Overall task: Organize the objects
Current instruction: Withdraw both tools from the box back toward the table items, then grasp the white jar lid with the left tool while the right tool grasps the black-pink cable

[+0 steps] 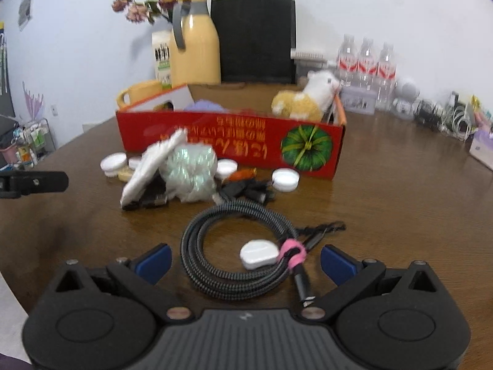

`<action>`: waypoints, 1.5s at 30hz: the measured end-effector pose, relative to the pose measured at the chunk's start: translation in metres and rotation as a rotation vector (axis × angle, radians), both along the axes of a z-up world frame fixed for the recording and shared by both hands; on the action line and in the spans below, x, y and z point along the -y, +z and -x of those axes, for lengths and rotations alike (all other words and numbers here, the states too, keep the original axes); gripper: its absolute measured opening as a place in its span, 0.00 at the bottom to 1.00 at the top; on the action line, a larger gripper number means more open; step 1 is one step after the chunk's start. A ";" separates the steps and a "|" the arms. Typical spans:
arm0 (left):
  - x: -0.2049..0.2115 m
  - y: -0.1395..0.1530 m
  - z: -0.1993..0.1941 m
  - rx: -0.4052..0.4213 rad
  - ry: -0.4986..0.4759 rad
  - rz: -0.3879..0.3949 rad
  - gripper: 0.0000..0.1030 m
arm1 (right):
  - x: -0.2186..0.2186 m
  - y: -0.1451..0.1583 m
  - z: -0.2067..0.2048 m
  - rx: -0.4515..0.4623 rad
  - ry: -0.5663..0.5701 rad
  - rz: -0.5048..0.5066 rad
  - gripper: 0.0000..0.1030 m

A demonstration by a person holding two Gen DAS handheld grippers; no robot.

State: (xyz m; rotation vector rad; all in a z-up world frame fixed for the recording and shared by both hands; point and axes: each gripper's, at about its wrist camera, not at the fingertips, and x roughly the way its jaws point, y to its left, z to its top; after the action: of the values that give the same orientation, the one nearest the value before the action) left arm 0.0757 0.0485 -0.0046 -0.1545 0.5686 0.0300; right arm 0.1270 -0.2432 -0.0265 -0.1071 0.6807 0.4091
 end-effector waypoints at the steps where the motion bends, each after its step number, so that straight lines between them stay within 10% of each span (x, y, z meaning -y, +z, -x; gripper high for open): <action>1: 0.000 0.000 0.000 -0.002 0.000 0.002 1.00 | -0.001 -0.002 -0.003 -0.014 -0.005 0.003 1.00; 45: -0.013 -0.010 -0.022 -0.034 0.051 0.003 1.00 | -0.008 0.006 -0.012 0.105 -0.033 -0.028 0.89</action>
State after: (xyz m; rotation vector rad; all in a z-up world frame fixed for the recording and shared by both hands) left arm 0.0972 0.0614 -0.0148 -0.1718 0.5981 0.0809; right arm 0.1389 -0.2352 -0.0208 -0.0901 0.5725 0.3783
